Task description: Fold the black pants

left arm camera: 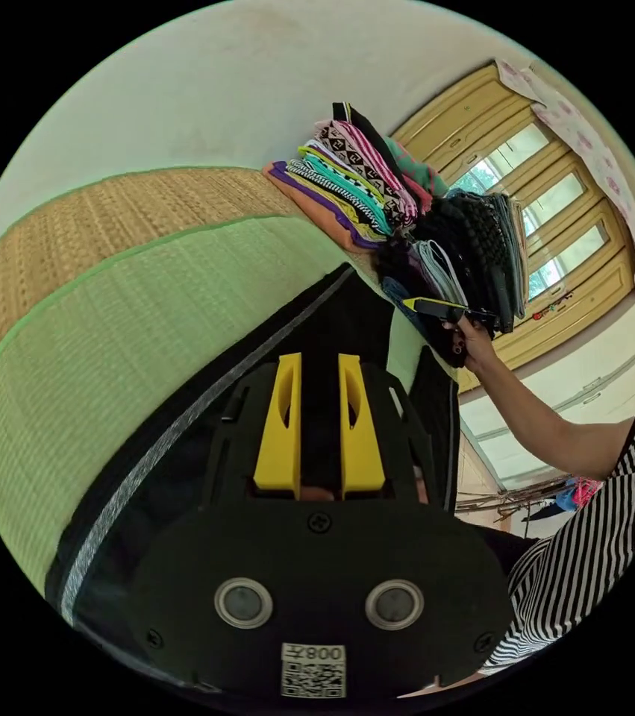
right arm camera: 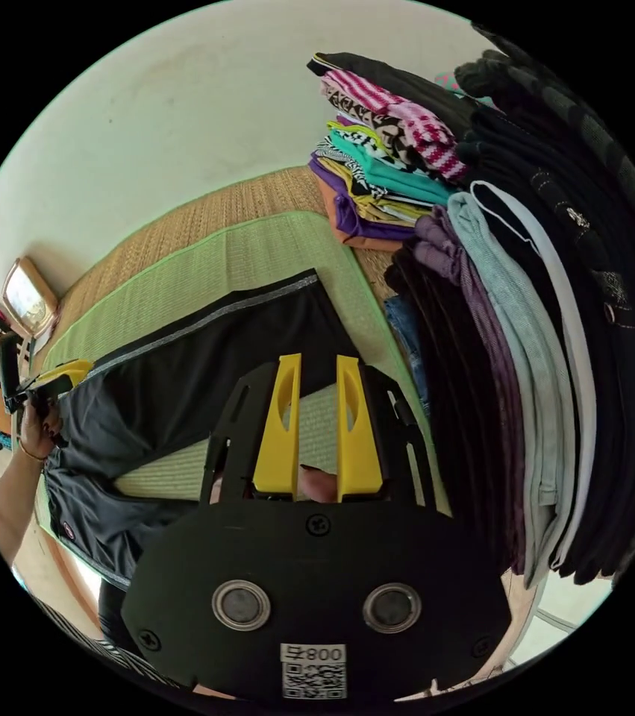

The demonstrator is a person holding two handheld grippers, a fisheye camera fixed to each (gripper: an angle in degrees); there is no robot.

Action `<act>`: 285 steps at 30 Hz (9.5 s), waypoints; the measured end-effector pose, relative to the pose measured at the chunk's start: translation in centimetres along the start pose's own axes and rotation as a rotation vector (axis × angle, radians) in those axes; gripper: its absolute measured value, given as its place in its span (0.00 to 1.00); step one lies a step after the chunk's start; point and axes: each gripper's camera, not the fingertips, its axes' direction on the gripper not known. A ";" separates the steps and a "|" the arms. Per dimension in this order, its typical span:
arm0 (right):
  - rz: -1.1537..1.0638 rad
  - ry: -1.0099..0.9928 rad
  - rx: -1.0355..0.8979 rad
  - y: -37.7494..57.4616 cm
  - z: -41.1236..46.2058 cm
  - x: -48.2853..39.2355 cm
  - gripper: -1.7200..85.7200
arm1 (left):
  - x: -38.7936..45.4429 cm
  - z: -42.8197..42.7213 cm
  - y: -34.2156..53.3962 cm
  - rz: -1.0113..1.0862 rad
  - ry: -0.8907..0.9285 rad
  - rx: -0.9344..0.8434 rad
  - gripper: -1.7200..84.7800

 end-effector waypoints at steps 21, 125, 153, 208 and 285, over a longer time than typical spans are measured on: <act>-0.042 -0.105 0.109 5.0 1.1 3.1 0.05 | 5.9 18.7 -15.0 0.189 -0.189 -0.147 0.03; -0.753 -0.275 -0.338 25.7 -9.3 -38.1 0.07 | 12.9 -50.1 88.9 -1.135 0.054 0.521 0.13; -1.079 -0.076 -0.260 28.5 -13.1 -43.5 0.12 | 11.3 -59.8 89.7 -1.249 0.195 0.534 0.13; -1.097 -0.201 -0.283 -6.2 -10.5 -56.4 0.11 | 8.6 -60.9 31.6 -0.487 -0.549 -0.277 0.10; -1.092 -0.288 -0.338 26.4 -17.2 -43.8 0.04 | 29.5 -54.3 54.1 -0.430 -0.423 -0.275 0.04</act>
